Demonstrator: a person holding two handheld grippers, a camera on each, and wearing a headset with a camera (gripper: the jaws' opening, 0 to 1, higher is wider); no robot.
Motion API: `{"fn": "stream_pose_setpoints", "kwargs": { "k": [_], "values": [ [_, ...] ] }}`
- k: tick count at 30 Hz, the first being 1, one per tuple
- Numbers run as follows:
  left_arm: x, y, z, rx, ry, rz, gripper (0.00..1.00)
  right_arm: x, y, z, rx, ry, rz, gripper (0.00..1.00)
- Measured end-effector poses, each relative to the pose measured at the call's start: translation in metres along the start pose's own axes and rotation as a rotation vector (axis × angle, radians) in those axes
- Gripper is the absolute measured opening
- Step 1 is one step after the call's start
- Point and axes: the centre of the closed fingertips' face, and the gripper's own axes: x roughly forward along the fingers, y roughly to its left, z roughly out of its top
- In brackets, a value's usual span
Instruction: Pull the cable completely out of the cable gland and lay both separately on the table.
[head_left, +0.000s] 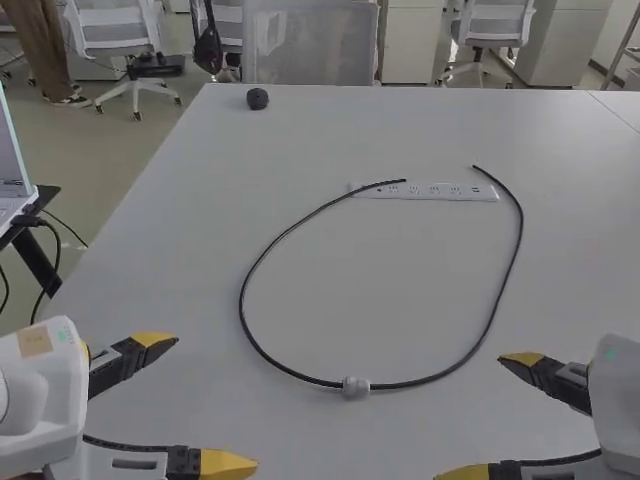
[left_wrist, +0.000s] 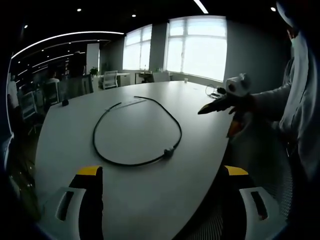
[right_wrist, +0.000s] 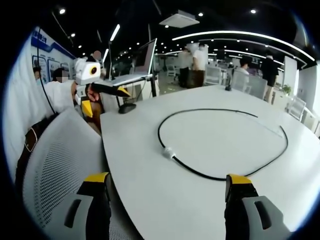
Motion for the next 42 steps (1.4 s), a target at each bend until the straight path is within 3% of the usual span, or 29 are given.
{"fn": "stream_pose_setpoints", "kwargs": {
  "k": [7, 15, 21, 35, 42],
  "values": [
    [0.0, 0.0, -0.002, -0.002, 0.004, -0.001, 0.99, 0.013, -0.003, 0.001, -0.031, 0.015, 0.025, 0.93],
    [0.001, 0.0, -0.002, 0.001, 0.004, -0.003, 0.99, 0.032, -0.005, 0.004, -0.107, 0.026, 0.063, 0.78],
    [0.001, -0.001, -0.002, 0.002, 0.008, -0.004, 0.99, 0.048, -0.005, 0.01, -0.188, 0.001, 0.12, 0.67],
    [-0.002, 0.001, -0.005, -0.005, 0.021, 0.005, 0.99, 0.087, -0.011, 0.011, -0.244, 0.007, 0.217, 0.39],
    [-0.002, 0.001, -0.002, -0.005, 0.017, 0.009, 0.99, 0.109, -0.007, 0.008, -0.281, 0.032, 0.265, 0.34]
  ]
}}
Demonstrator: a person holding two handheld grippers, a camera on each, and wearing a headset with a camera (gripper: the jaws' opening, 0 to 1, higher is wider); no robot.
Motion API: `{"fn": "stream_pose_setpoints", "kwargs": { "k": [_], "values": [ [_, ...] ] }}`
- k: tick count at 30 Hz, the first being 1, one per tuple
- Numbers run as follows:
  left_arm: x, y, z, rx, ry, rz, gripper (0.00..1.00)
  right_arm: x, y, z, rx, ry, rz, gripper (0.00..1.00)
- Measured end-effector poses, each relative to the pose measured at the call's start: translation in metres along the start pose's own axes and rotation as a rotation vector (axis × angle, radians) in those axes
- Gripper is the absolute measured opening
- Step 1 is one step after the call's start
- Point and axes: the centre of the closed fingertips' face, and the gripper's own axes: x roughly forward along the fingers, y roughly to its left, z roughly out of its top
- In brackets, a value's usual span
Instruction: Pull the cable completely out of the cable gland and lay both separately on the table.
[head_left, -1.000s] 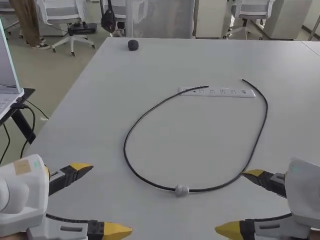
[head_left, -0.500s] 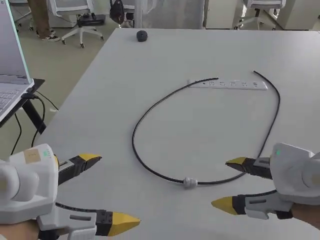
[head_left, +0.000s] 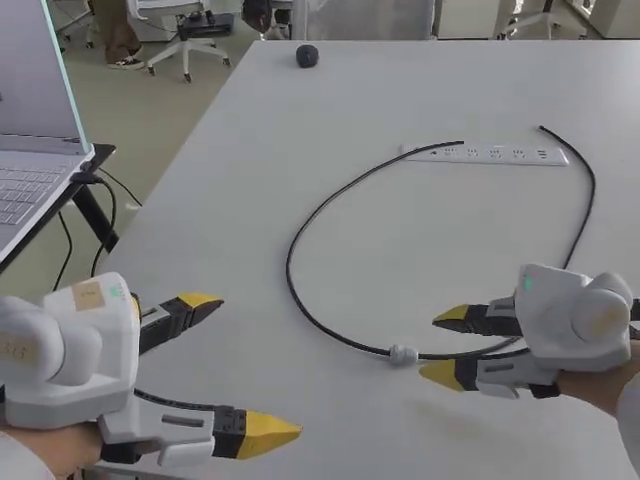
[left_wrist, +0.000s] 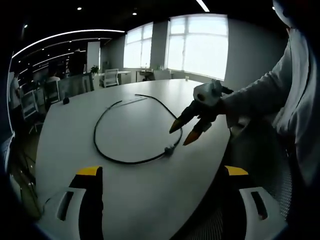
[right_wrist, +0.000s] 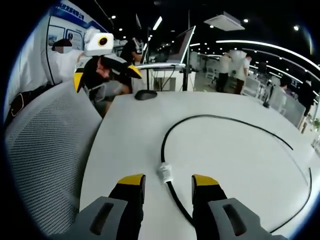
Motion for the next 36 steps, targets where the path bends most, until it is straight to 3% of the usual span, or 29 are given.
{"fn": "stream_pose_setpoints", "kwargs": {
  "k": [14, 23, 28, 36],
  "values": [
    [0.002, 0.003, 0.0, -0.002, 0.01, -0.007, 0.99, 0.023, 0.004, -0.011, -0.005, 0.03, 0.086, 0.25],
    [0.006, 0.006, 0.0, -0.006, 0.013, -0.019, 0.99, 0.031, 0.008, -0.018, -0.045, 0.054, 0.121, 0.18],
    [0.006, 0.007, 0.0, -0.007, 0.012, -0.03, 0.99, 0.03, 0.006, -0.017, -0.086, 0.052, 0.12, 0.1],
    [0.005, 0.01, 0.002, -0.001, 0.008, -0.036, 0.99, 0.03, 0.006, -0.017, -0.09, 0.045, 0.13, 0.09]
  ]
}}
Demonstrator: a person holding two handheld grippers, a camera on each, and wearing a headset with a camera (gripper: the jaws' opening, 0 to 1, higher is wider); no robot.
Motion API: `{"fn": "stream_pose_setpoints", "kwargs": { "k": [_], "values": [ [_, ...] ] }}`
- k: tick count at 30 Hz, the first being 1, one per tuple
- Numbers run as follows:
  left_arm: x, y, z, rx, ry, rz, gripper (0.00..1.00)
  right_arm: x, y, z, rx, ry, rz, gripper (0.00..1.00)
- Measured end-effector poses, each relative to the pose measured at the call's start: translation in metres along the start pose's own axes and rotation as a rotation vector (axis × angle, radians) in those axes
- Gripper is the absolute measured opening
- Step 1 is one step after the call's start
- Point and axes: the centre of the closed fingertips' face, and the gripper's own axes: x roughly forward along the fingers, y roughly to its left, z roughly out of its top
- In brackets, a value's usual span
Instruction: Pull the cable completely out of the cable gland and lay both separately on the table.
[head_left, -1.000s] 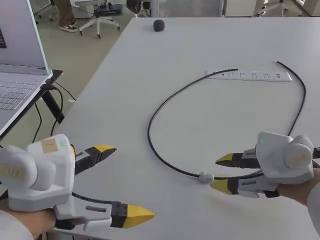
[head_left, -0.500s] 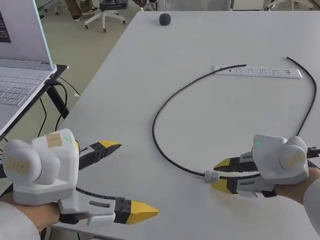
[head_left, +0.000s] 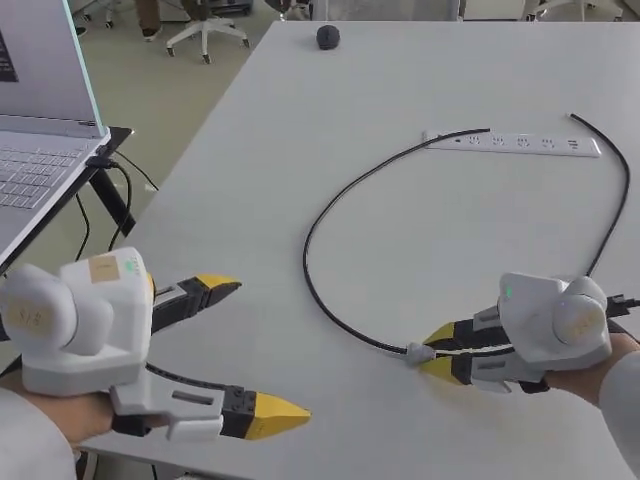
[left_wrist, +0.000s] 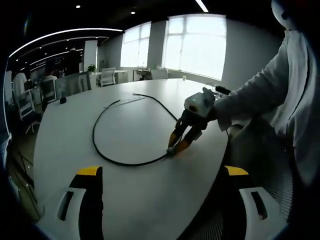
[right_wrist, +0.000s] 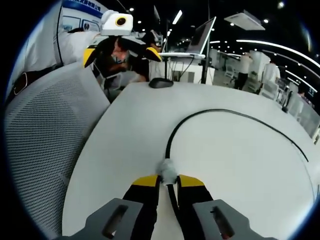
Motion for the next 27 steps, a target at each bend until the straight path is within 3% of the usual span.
{"fn": "stream_pose_setpoints", "kwargs": {
  "k": [15, 20, 27],
  "values": [
    [0.002, -0.001, 0.0, 0.014, -0.008, -0.03, 0.99, 0.001, 0.002, 0.002, 0.074, 0.004, 0.015, 0.08],
    [0.004, 0.001, 0.0, 0.035, 0.0, -0.045, 0.98, -0.003, 0.004, 0.009, 0.093, -0.002, 0.025, 0.07],
    [0.012, -0.005, 0.012, 0.074, -0.028, -0.098, 0.96, -0.018, 0.011, 0.029, 0.093, -0.01, 0.049, 0.07]
  ]
}}
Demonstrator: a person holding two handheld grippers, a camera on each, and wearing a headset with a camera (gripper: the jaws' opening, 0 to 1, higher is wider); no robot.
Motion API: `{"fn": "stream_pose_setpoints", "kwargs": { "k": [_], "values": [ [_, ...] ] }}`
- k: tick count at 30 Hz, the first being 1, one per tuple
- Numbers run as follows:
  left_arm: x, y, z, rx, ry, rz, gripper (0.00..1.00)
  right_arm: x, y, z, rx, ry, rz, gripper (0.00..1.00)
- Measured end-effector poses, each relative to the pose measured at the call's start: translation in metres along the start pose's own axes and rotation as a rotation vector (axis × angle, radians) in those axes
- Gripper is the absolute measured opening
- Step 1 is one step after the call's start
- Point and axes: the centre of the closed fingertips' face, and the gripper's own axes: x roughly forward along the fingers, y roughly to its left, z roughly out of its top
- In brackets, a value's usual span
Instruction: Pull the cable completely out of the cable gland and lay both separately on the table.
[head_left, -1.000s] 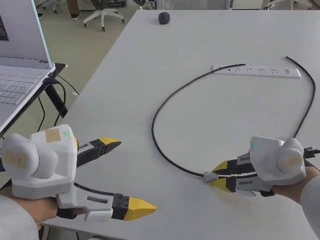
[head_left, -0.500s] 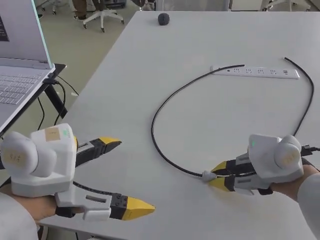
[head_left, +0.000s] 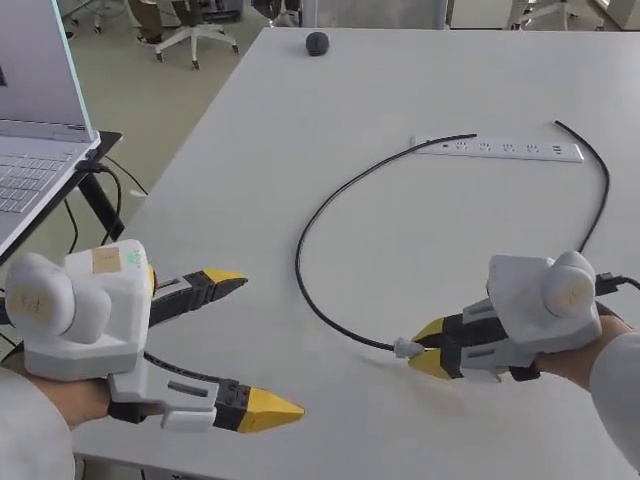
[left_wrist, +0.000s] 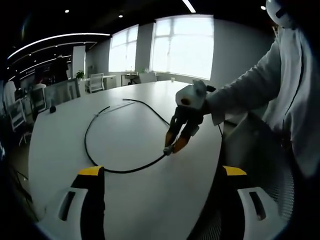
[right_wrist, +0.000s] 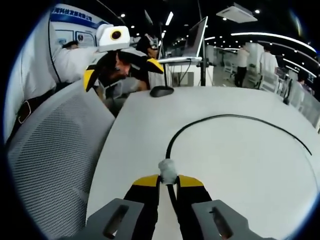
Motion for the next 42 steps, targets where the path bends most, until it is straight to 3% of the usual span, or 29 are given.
{"fn": "stream_pose_setpoints", "kwargs": {
  "k": [11, 14, 19, 25, 30, 37, 42],
  "values": [
    [0.026, -0.012, 0.015, 0.109, -0.009, -0.127, 0.89, -0.029, 0.018, 0.039, -0.008, -0.012, 0.049, 0.07],
    [0.034, -0.019, 0.02, 0.168, -0.002, -0.171, 0.83, -0.035, 0.025, 0.048, -0.006, -0.018, 0.069, 0.07],
    [0.044, -0.031, 0.04, 0.221, -0.054, -0.233, 0.73, -0.048, 0.036, 0.062, 0.015, -0.03, 0.106, 0.07],
    [0.05, -0.042, 0.055, 0.291, -0.083, -0.295, 0.52, -0.061, 0.04, 0.078, 0.067, -0.065, 0.127, 0.07],
    [0.054, -0.05, 0.064, 0.355, -0.079, -0.324, 0.41, -0.063, 0.044, 0.086, 0.101, -0.092, 0.152, 0.07],
    [0.055, -0.056, 0.076, 0.398, -0.088, -0.357, 0.32, -0.062, 0.05, 0.094, 0.109, -0.105, 0.189, 0.07],
    [0.057, -0.058, 0.075, 0.405, -0.069, -0.385, 0.27, -0.062, 0.053, 0.1, 0.1, -0.117, 0.206, 0.07]
  ]
}}
